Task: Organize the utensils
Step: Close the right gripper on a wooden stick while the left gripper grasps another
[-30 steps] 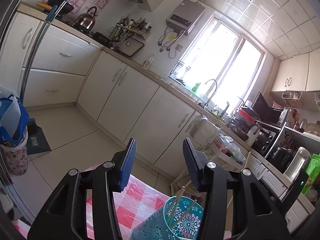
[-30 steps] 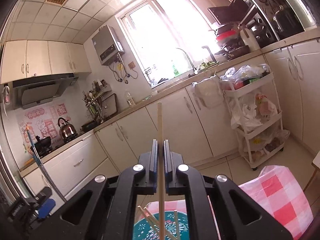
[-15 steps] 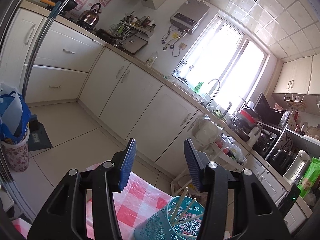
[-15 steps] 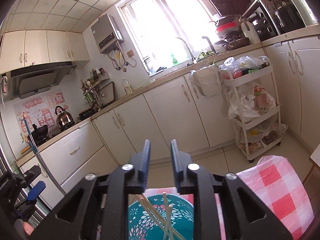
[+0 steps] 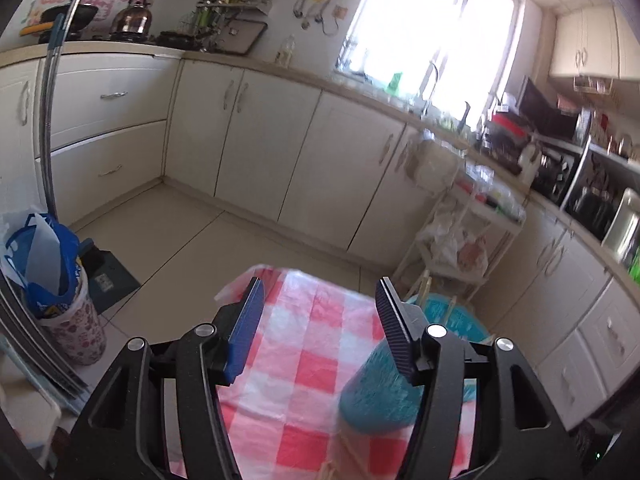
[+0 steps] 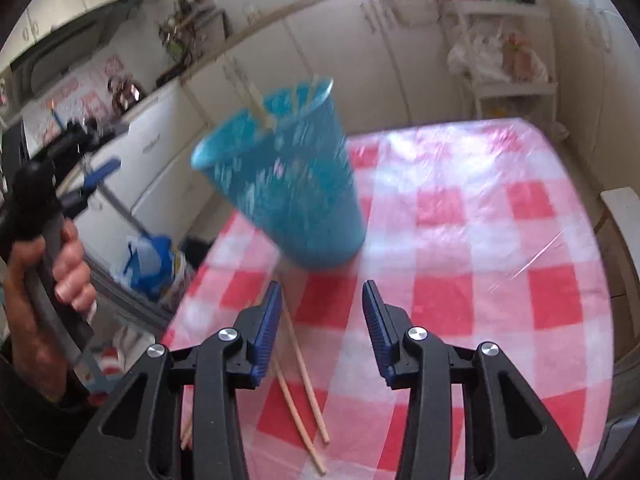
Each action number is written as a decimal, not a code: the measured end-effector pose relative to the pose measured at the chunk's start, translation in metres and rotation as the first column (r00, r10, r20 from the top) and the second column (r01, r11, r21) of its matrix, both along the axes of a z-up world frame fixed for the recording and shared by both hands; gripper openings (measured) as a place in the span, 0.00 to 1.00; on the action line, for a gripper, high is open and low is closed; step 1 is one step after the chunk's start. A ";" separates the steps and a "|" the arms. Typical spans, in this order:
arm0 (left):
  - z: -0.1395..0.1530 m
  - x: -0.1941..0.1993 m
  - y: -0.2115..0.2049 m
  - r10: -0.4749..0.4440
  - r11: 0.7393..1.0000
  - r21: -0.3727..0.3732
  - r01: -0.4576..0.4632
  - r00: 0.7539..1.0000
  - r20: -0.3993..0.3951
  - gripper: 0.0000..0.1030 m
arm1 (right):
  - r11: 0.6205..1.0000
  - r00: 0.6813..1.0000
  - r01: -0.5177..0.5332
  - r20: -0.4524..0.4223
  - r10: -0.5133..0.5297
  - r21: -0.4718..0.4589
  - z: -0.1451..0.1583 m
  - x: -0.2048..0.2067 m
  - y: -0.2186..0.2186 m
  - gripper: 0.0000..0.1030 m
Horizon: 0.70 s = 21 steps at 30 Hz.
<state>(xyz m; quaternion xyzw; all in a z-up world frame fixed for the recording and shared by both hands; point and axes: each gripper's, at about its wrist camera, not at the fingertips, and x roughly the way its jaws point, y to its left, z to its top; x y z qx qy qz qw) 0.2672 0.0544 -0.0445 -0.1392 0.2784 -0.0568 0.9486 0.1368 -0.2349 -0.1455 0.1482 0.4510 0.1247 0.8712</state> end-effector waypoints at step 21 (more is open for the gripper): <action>-0.102 -0.044 -0.056 -0.161 0.896 0.332 0.296 0.911 -0.378 0.53 | 0.948 0.980 -0.187 -0.114 0.162 -0.257 -0.063 0.016 0.064 0.27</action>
